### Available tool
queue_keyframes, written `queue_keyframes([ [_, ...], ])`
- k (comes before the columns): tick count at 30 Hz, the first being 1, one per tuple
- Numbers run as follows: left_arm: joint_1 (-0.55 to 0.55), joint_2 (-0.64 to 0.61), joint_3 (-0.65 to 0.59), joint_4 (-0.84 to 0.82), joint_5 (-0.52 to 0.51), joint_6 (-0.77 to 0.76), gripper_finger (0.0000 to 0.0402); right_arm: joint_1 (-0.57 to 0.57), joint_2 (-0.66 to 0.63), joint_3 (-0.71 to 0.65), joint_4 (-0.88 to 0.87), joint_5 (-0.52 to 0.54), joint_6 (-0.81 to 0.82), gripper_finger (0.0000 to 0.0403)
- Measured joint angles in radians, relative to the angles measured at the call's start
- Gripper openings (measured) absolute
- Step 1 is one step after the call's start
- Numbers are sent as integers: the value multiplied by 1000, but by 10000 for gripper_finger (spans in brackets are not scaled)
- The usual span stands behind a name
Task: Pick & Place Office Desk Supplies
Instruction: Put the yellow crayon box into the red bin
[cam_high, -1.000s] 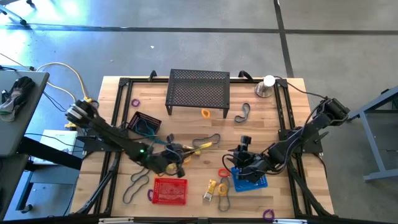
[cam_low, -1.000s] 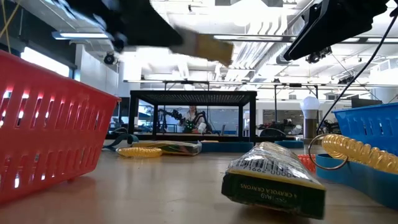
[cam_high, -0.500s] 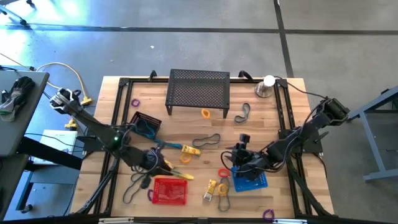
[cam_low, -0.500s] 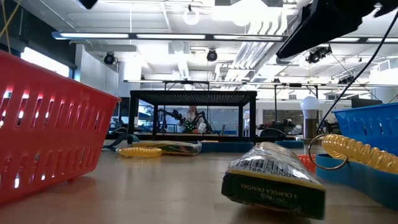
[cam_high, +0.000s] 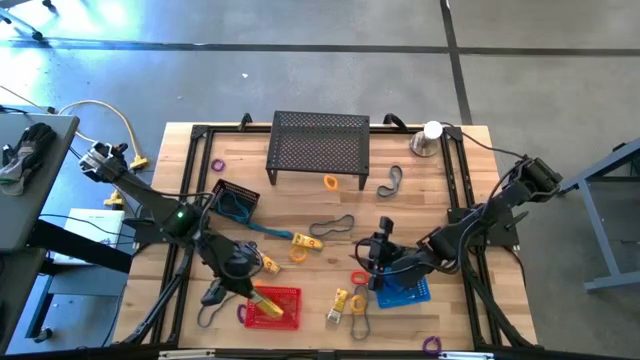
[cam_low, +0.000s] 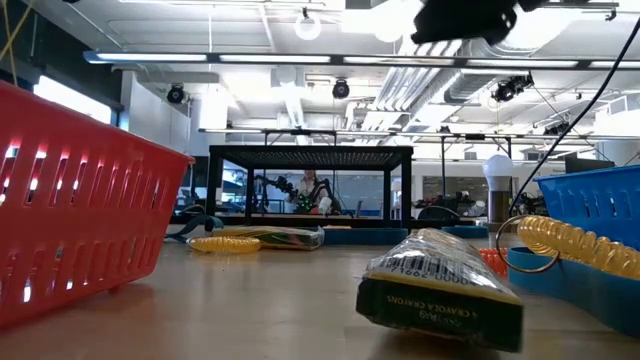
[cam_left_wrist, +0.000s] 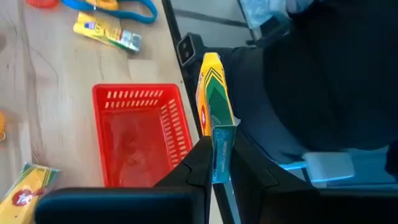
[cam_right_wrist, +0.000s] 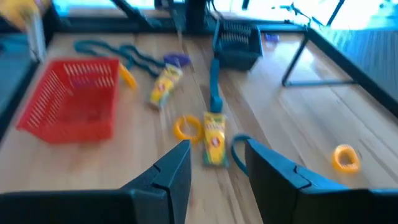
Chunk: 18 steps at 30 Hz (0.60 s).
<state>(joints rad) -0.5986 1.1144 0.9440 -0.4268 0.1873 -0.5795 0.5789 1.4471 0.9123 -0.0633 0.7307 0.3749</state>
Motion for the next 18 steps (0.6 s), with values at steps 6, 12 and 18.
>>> queue_keyframes([
  [6,-98,86,0,-13,-34,-8,34,-12,0,0,106,0,-37,139],
  [12,-207,189,0,-11,-227,-6,35,-19,0,0,153,1,-29,139],
  [18,-267,260,0,-15,-447,-78,35,-11,0,0,222,0,-28,139],
])
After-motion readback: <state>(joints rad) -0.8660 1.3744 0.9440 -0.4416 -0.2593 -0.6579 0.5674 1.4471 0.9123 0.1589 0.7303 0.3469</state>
